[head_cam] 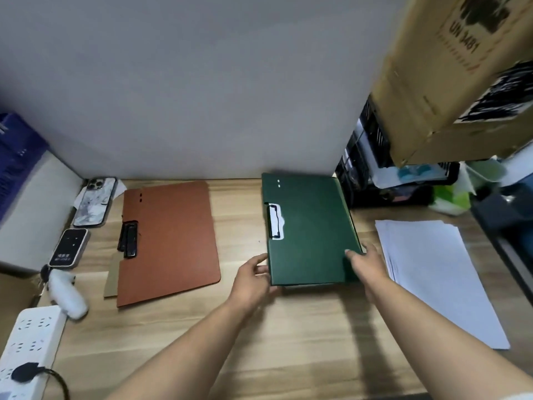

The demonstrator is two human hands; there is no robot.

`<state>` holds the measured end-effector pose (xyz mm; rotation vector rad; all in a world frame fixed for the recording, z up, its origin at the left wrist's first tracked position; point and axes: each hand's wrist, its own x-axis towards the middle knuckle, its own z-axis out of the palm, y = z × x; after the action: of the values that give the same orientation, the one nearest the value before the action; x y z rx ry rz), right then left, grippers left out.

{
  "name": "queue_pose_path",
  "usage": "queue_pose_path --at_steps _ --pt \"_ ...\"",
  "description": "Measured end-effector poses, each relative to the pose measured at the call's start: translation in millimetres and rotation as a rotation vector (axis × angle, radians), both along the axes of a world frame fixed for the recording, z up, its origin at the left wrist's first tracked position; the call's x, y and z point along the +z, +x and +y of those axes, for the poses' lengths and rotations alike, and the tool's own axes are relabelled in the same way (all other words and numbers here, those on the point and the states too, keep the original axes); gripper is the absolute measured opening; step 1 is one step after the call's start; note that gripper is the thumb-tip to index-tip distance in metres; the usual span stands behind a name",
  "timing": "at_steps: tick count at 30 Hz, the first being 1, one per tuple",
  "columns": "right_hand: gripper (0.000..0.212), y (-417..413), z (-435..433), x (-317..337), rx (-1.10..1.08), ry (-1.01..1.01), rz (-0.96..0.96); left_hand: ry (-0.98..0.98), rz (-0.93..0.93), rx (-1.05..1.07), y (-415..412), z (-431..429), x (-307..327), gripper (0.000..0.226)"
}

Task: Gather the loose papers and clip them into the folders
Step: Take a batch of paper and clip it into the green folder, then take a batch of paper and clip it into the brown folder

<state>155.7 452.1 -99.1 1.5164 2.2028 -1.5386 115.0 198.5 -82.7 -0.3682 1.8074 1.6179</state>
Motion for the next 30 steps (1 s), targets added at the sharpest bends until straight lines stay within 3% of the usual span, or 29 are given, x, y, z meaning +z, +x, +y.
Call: queue_pose_path --at_steps 3,7,10,13,14,19,25,28,30 --pt "0.068 -1.3 -1.6 4.9 -0.014 0.025 -0.101 -0.031 0.161 -0.138 10.5 8.0 5.9 0.054" --pt "0.033 -6.1 -42.4 28.3 -0.038 0.140 0.154 -0.269 0.289 -0.150 3.7 -32.7 -4.6 0.054" --pt "0.023 -24.3 -102.7 41.8 0.164 -0.295 0.269 -0.549 0.294 -0.069 -14.4 -99.3 -24.6 0.056" --pt "0.024 -42.6 -162.5 40.5 0.439 -0.610 0.074 -0.913 0.239 -0.077 -26.2 -159.7 -27.2 0.065" --pt "0.028 -48.1 -181.1 33.5 0.475 -0.656 0.008 -0.952 0.213 -0.112 -26.7 -175.5 -24.3 0.068" --pt "0.052 -72.9 -238.7 3.0 0.343 -0.653 -0.078 -0.876 0.145 -0.350 -26.4 -201.0 -17.4 0.073" --pt "0.017 -72.2 -258.5 -2.5 0.335 -0.588 -0.132 -0.809 0.119 -0.263 -16.0 -210.2 -13.9 0.069" --pt "0.013 -62.3 -254.9 14.8 0.416 -0.483 0.043 -0.750 0.173 -0.105 -14.4 -198.9 -5.2 0.050" --pt "0.024 -54.6 -248.1 39.5 0.478 -0.355 0.199 -0.627 0.175 -0.048 -15.1 -183.8 3.6 0.050"
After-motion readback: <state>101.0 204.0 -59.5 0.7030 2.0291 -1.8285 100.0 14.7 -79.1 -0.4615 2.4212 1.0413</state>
